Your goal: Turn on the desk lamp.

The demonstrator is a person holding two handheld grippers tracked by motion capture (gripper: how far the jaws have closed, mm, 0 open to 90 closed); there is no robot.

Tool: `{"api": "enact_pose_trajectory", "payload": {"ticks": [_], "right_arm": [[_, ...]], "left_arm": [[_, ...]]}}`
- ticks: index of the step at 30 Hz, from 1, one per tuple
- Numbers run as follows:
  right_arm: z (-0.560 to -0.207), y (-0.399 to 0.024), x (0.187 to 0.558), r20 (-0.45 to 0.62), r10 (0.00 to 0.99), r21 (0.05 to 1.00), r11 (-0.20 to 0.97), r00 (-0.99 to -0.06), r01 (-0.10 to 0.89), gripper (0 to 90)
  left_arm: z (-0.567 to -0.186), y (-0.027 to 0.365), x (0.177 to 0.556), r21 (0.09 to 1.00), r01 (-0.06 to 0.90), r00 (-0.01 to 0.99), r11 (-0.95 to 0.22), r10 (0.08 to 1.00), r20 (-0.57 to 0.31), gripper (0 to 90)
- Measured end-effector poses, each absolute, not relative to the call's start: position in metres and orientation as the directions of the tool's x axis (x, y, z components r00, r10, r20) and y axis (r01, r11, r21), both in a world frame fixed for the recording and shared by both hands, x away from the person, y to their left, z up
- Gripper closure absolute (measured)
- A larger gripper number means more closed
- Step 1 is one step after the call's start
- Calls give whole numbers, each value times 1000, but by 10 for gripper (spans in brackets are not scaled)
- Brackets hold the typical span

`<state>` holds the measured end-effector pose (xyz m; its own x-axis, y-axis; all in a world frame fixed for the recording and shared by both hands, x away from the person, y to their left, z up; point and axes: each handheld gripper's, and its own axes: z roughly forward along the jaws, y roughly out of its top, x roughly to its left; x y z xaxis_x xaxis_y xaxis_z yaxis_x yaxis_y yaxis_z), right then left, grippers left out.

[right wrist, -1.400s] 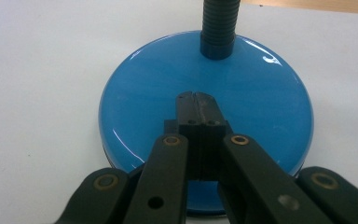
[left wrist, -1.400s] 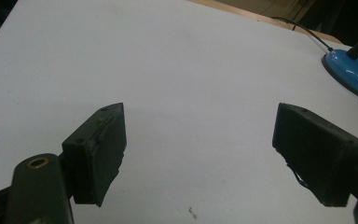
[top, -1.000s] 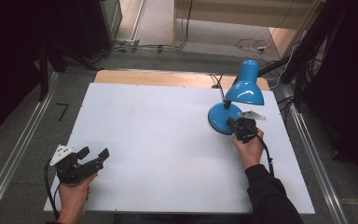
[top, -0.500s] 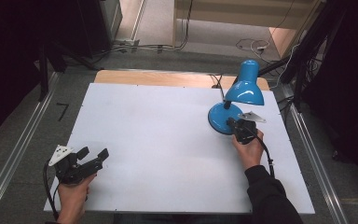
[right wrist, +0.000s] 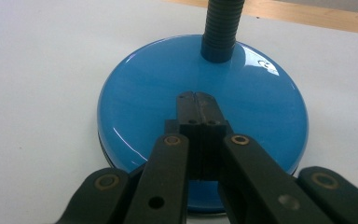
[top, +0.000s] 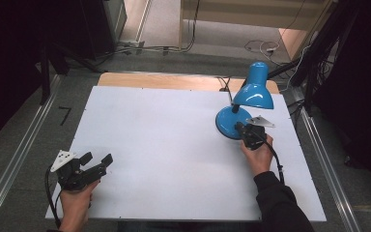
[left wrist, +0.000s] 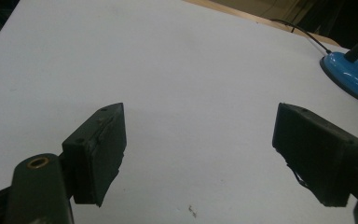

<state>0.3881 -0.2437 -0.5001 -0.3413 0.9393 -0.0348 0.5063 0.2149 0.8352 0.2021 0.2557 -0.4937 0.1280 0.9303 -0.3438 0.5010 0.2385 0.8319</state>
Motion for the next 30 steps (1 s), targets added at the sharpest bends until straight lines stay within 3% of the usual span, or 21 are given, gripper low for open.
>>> {"api": "enact_pose_trajectory", "payload": {"ticks": [16,30], "right_arm": [[-501,-240,384,-78,935,832,252,-346,495,880],[-498,-246,386,-28,940,823,216,-341,526,876]], "left_arm": [[-494,256,202,832,500,128,241,929,-347,179],[-493,257,202,831,499,127,246,928,-351,179]]}}
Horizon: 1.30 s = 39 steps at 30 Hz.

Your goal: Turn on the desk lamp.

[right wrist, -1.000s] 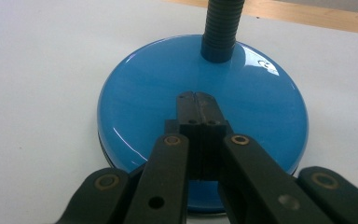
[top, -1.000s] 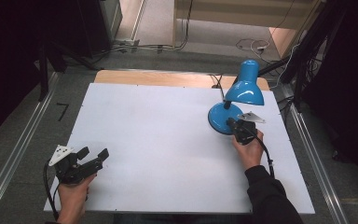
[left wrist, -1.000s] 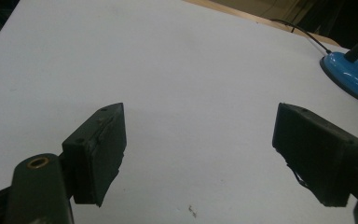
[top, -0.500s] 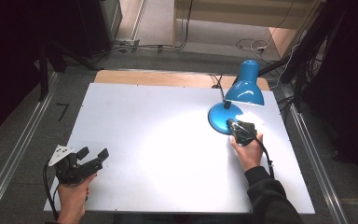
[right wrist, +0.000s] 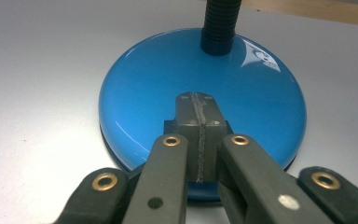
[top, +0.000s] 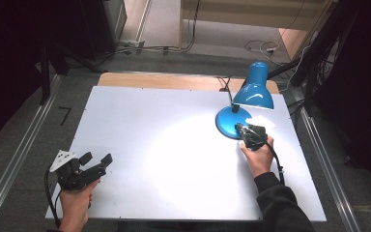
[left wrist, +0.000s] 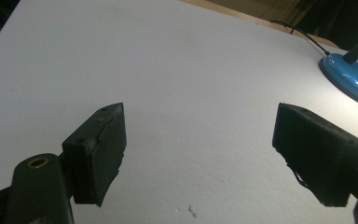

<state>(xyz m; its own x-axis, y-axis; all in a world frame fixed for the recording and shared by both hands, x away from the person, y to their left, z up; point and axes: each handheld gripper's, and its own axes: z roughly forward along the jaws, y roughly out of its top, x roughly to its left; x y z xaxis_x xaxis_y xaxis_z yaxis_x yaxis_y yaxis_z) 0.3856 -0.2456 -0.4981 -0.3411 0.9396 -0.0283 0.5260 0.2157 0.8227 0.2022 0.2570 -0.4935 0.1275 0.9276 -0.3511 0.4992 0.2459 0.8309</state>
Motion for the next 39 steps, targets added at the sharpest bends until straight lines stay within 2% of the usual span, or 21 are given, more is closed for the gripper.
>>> {"api": "enact_pose_trajectory", "payload": {"ticks": [1,2,6,9,11,12,14,17,29,39], "right_arm": [[-497,-246,385,-17,941,820,206,-337,533,853],[-497,-247,386,-3,941,823,194,-338,533,792],[-494,-250,384,-2,940,830,191,-340,524,696],[-492,-251,384,25,937,844,167,-349,509,518],[-491,-251,384,37,936,852,154,-350,501,340],[-491,-251,384,46,934,854,147,-354,500,293],[-490,-253,384,48,933,848,150,-356,508,284],[-488,-256,384,121,924,832,105,-363,545,247],[-481,-259,374,95,924,852,117,-371,510,217],[-478,-260,367,92,920,838,135,-382,528,198]], "left_arm": [[-493,257,202,831,498,127,247,927,-352,179],[-493,257,202,831,499,127,247,927,-352,179],[-494,257,203,831,498,127,249,927,-354,179],[-493,257,203,831,498,128,249,926,-354,179],[-493,257,203,831,498,127,249,927,-354,179],[-493,258,203,831,498,127,248,927,-353,179],[-493,258,202,831,498,128,248,926,-354,179],[-493,257,202,832,498,131,245,927,-351,179],[-493,257,202,833,496,132,244,927,-351,179],[-493,258,202,833,494,132,248,926,-353,179]]}}
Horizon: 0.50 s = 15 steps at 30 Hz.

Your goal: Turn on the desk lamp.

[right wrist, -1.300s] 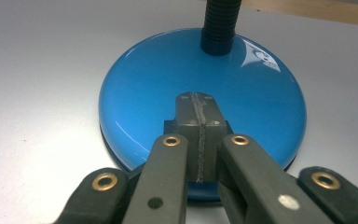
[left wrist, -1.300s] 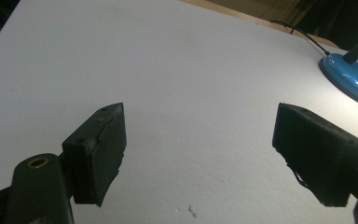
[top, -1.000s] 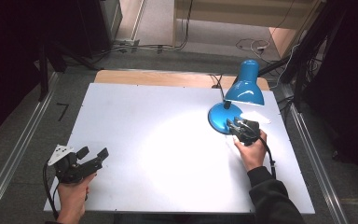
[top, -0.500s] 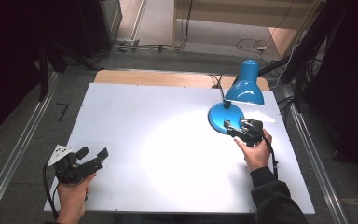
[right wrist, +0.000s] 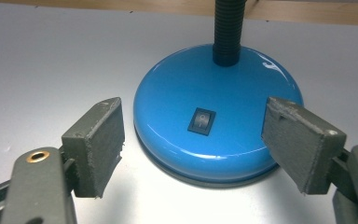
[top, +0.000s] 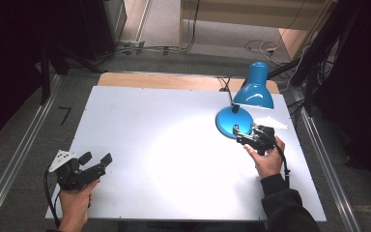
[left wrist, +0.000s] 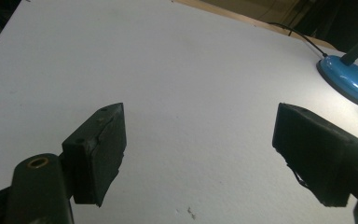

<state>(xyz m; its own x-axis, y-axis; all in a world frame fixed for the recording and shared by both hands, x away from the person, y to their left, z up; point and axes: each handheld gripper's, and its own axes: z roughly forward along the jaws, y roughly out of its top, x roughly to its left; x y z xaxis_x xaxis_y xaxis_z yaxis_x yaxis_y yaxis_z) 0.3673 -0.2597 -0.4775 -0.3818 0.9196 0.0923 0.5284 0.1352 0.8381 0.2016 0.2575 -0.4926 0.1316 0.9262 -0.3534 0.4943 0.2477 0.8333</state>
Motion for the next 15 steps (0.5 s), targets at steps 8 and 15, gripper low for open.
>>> {"api": "enact_pose_trajectory", "payload": {"ticks": [8,15], "right_arm": [[-473,-262,357,89,915,843,141,-393,519,200],[-473,-268,349,93,914,843,138,-394,520,198]], "left_arm": [[-492,258,201,833,494,133,248,926,-354,179],[-492,258,201,834,494,133,247,926,-353,179]]}}
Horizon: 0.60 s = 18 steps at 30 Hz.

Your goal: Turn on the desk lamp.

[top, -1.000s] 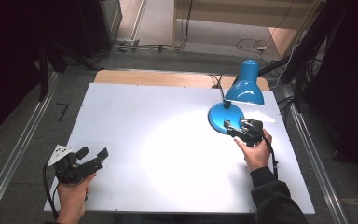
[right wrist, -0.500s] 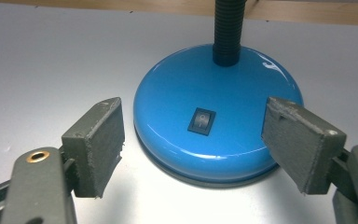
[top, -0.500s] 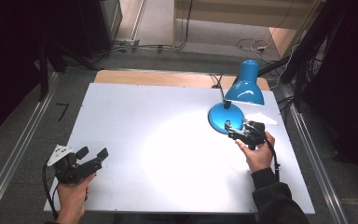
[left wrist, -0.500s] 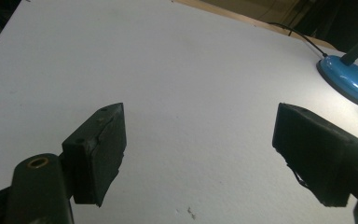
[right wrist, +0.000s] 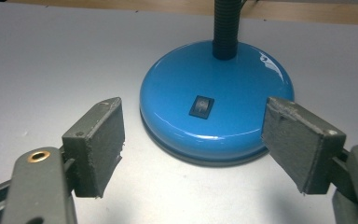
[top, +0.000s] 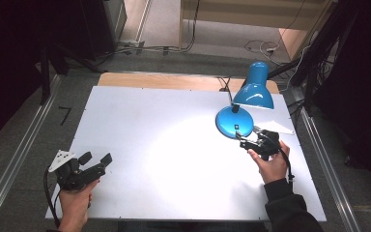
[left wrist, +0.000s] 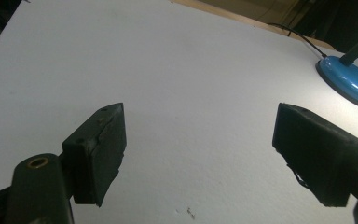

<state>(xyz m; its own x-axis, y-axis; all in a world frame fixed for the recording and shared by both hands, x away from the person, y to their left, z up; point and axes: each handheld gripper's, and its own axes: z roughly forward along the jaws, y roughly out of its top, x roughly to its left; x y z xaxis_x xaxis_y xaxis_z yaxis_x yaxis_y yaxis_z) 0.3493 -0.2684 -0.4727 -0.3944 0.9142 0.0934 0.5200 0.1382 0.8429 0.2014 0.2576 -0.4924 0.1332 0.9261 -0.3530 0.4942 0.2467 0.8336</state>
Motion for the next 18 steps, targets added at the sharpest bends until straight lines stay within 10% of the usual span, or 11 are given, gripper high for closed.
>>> {"api": "enact_pose_trajectory", "payload": {"ticks": [18], "right_arm": [[-469,-290,330,100,921,838,126,-377,531,196]], "left_arm": [[-493,257,202,834,495,133,243,927,-349,179]]}}
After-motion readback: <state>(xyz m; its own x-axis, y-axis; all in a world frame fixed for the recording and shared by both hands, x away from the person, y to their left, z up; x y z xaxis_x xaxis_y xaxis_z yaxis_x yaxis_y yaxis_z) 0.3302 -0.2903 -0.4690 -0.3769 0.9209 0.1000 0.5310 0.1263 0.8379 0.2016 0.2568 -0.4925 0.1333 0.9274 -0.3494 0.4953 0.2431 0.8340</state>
